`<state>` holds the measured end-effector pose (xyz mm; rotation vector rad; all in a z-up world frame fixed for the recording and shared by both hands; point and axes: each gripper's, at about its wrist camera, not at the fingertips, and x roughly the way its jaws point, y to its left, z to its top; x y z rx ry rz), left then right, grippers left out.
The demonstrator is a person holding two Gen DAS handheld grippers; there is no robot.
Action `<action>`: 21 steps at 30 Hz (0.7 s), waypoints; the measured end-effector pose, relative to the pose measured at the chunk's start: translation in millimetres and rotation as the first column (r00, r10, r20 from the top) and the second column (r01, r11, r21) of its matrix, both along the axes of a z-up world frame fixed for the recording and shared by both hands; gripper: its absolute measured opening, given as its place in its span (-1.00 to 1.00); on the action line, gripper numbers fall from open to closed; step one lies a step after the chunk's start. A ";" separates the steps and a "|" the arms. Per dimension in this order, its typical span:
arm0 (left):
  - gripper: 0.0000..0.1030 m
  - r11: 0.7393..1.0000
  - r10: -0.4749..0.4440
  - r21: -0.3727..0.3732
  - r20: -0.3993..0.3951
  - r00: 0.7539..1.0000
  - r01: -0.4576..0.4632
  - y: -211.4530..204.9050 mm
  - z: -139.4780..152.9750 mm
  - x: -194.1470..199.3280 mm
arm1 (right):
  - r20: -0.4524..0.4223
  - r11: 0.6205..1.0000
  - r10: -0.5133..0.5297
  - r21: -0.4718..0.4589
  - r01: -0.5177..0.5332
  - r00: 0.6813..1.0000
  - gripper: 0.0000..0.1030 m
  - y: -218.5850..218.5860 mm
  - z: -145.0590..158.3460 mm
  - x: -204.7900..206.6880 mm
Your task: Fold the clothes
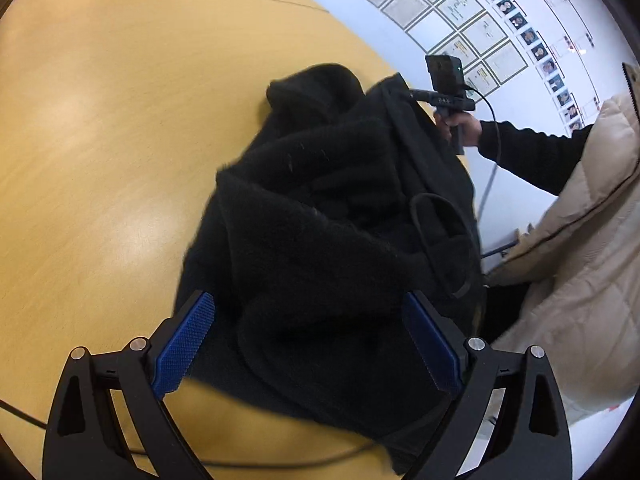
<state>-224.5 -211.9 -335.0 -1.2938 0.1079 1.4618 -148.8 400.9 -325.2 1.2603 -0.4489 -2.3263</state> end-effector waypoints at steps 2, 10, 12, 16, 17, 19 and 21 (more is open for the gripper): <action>0.85 0.999 0.024 0.041 -0.035 0.999 -0.023 3.5 2.4 -3.0 | -0.005 1.000 -0.002 0.003 0.002 1.000 -0.64 -2.6 -0.7 -0.3; 0.85 0.987 0.088 0.140 -0.052 0.995 -0.080 11.8 -4.9 -16.7 | -0.002 1.000 -0.026 -0.008 0.026 1.000 -0.67 -2.7 -4.4 -1.2; 0.85 0.989 0.076 0.131 -0.038 0.996 -0.071 9.8 -9.8 -14.8 | -0.004 1.000 -0.021 0.005 0.021 1.000 -0.71 -5.0 -3.6 -0.9; 0.85 0.988 0.065 0.141 -0.022 0.998 -0.061 -3.3 -5.4 -10.8 | -0.006 1.000 -0.020 -0.005 0.020 1.000 -0.73 -2.1 -0.2 0.4; 0.85 0.989 0.057 0.141 -0.019 0.998 -0.054 -6.8 -3.4 -10.3 | -0.003 1.000 -0.016 -0.006 0.016 1.000 -0.73 -1.3 -0.8 0.7; 0.86 0.990 0.037 0.136 -0.007 0.999 -0.036 -8.8 -3.8 -10.5 | 0.002 1.000 -0.010 -0.007 0.010 1.000 -0.73 0.1 -2.0 1.1; 0.86 0.991 0.016 0.130 -0.001 1.000 -0.016 -7.6 -6.3 -10.7 | 0.005 1.000 -0.007 -0.007 0.007 1.000 -0.73 -0.4 -3.2 -0.2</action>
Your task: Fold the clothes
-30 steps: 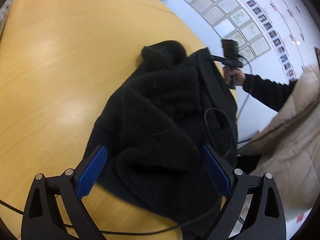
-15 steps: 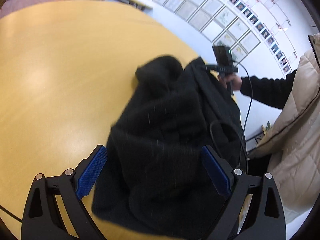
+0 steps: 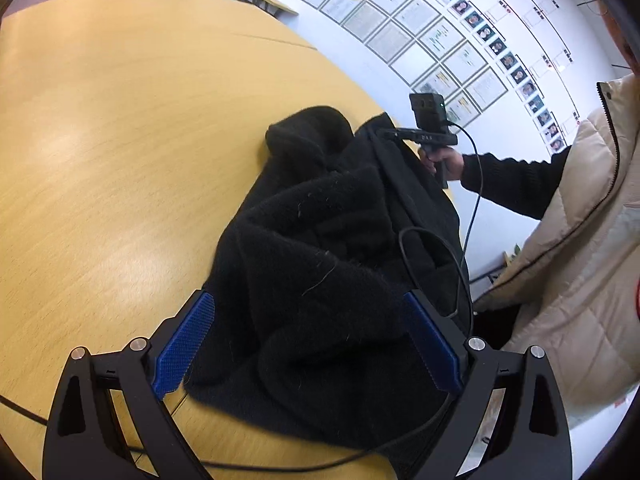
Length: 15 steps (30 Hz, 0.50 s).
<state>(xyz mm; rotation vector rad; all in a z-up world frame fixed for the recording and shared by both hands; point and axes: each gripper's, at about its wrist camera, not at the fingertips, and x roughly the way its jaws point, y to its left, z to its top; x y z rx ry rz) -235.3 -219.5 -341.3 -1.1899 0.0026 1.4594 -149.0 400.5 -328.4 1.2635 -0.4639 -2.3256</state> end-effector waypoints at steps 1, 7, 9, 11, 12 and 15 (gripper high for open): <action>0.86 1.000 -0.011 -0.004 -0.006 1.000 0.011 2.8 -2.4 0.3 | 0.002 1.000 0.001 0.001 -0.001 1.000 -0.72 -0.6 -1.0 -0.5; 0.85 0.997 -0.072 -0.006 -0.092 0.993 0.072 19.5 -13.5 4.4 | 0.004 1.000 -0.003 0.014 0.003 1.000 -0.72 -2.1 -5.7 -0.6; 0.77 0.997 -0.077 -0.007 -0.125 0.989 0.076 20.6 -12.9 3.6 | 0.003 1.000 0.004 0.024 -0.004 1.000 -0.72 -3.1 -5.5 -1.1; 0.51 0.997 -0.074 -0.007 -0.152 0.986 0.073 20.2 -12.0 1.5 | -0.001 0.999 0.010 0.032 -0.010 1.000 -0.72 -4.0 -4.4 -1.5; 0.43 0.998 -0.064 -0.008 -0.159 0.985 0.063 19.5 -12.0 -0.5 | -0.004 0.999 0.010 0.032 -0.010 1.000 -0.72 -3.5 -3.5 -1.1; 0.07 1.000 -0.030 -0.010 -0.181 0.983 0.028 16.7 -11.8 -6.3 | -0.010 1.000 -0.005 0.010 0.005 1.000 -0.72 -1.0 -3.8 0.3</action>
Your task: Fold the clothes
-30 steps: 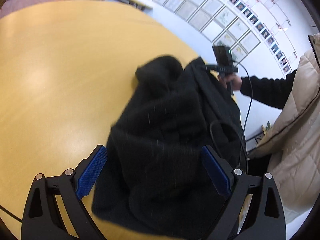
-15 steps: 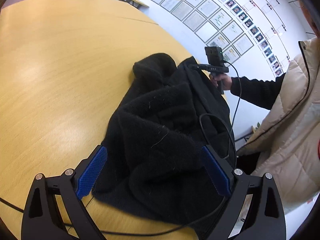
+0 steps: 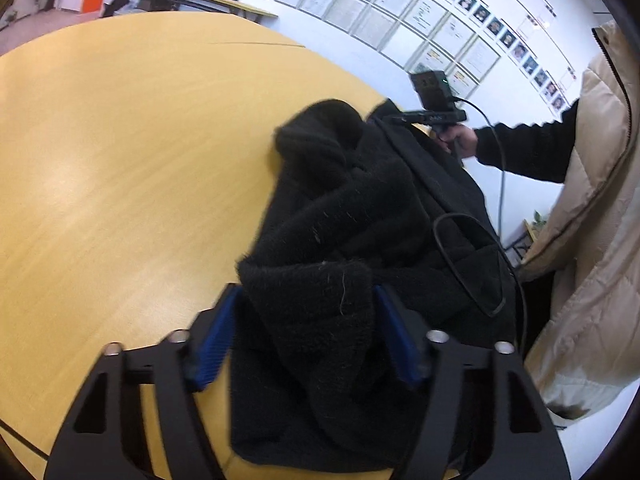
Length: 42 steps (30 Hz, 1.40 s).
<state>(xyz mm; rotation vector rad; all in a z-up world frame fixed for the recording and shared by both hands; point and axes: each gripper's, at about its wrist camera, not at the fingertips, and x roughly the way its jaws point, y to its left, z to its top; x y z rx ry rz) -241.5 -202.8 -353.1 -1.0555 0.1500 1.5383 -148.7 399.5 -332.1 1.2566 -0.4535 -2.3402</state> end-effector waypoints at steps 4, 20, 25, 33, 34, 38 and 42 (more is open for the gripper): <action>-0.24 0.998 0.057 0.000 -0.005 0.998 -0.057 -7.2 0.2 -5.9 | -0.004 0.999 -0.030 -0.027 0.030 1.000 -0.73 2.9 -1.5 2.1; -0.29 0.935 0.330 0.104 0.091 0.939 -0.339 -68.9 6.5 -12.6 | 0.070 0.953 -0.249 -0.162 0.257 0.966 -0.73 47.0 -20.7 17.8; -0.12 0.958 0.246 0.127 0.110 0.963 -0.259 -65.3 21.2 -0.2 | 0.046 0.979 -0.150 -0.133 0.155 0.988 0.30 33.1 1.2 10.0; 0.07 0.965 0.211 0.117 0.187 0.959 -0.235 -41.5 1.4 -4.6 | 0.057 0.999 -0.042 -0.011 0.043 0.998 -0.72 9.3 3.1 -12.3; 0.06 0.965 0.218 0.107 0.188 0.958 -0.240 -38.5 -0.1 -5.2 | 0.057 0.999 -0.044 0.009 0.044 0.997 -0.74 8.2 3.1 -13.7; -0.66 0.957 0.273 0.046 0.185 0.944 -0.286 -37.2 -5.9 -9.8 | -0.039 0.996 -0.092 0.012 0.093 0.995 -0.78 13.8 32.5 6.6; -0.81 0.945 0.318 0.013 0.198 0.927 -0.327 -47.0 -12.0 -11.8 | -0.101 0.988 -0.153 -0.046 0.149 0.983 -0.78 24.6 61.9 25.4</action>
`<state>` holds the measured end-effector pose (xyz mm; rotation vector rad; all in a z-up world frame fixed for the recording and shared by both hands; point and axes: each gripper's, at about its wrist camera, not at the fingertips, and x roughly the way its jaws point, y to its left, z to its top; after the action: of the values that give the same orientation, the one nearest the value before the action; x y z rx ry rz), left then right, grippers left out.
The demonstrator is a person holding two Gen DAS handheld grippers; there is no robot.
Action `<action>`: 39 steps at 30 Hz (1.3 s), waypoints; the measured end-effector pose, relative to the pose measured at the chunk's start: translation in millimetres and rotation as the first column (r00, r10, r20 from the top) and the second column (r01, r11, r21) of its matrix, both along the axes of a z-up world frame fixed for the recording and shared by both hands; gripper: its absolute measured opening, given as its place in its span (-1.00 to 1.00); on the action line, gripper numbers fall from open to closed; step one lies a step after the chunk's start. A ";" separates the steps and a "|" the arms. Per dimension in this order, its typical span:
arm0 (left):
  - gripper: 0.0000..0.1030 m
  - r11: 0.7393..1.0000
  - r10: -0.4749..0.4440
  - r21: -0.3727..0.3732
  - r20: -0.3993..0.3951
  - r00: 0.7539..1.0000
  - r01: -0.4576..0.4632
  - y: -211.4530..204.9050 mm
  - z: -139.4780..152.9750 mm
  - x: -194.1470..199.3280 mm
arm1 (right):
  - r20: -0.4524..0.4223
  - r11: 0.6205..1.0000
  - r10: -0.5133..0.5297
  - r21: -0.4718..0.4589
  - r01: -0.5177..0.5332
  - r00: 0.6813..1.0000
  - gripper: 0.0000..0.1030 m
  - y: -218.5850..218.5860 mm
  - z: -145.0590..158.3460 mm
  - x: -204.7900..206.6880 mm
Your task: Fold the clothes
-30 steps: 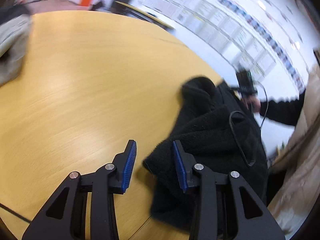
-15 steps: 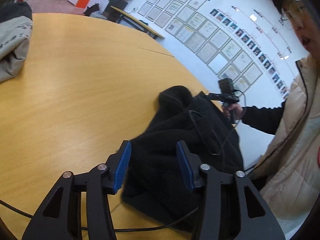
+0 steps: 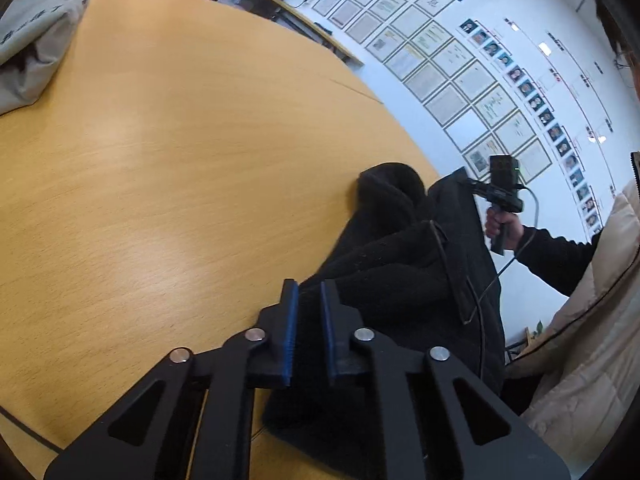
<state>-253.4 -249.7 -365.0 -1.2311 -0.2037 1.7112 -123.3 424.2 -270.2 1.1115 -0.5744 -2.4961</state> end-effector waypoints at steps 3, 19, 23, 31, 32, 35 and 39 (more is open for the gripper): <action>-0.81 1.000 0.007 0.005 0.010 1.000 -0.007 -1.5 -0.9 2.9 | 0.010 1.000 -0.001 -0.007 0.001 1.000 -0.78 3.5 1.4 4.9; 0.84 0.996 -0.047 0.085 0.143 0.989 0.035 -2.2 2.8 2.1 | 0.059 0.995 0.051 -0.085 -0.046 0.997 -0.76 -13.6 -32.2 -11.8; 0.64 0.991 -0.053 0.127 0.198 0.979 0.028 3.4 2.8 -3.3 | 0.060 0.995 0.055 -0.083 -0.050 0.997 -0.76 -14.5 -32.9 -11.6; -0.67 0.993 -0.006 0.113 0.271 0.963 -0.026 6.4 -5.1 -2.1 | 0.004 0.996 0.026 -0.088 -0.025 1.000 -0.77 -5.8 -18.6 -0.3; -0.68 0.991 -0.002 0.127 0.276 0.961 -0.035 4.6 -3.9 -2.5 | -0.009 0.996 0.020 -0.090 -0.021 1.000 -0.78 -4.8 -15.2 2.1; -0.74 0.987 0.043 0.136 0.269 0.962 -0.082 -0.1 5.6 1.3 | -0.063 0.993 -0.047 -0.113 0.040 0.997 -0.79 2.2 1.0 15.5; -0.77 0.969 0.145 0.176 0.175 0.974 -0.176 -26.6 33.9 13.1 | -0.140 0.979 -0.154 -0.156 0.132 0.978 -0.80 18.0 27.1 39.9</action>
<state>-240.3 -276.3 -331.1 -1.2367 -0.5658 1.6855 -83.4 442.2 -243.2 0.8455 -0.8039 -2.5828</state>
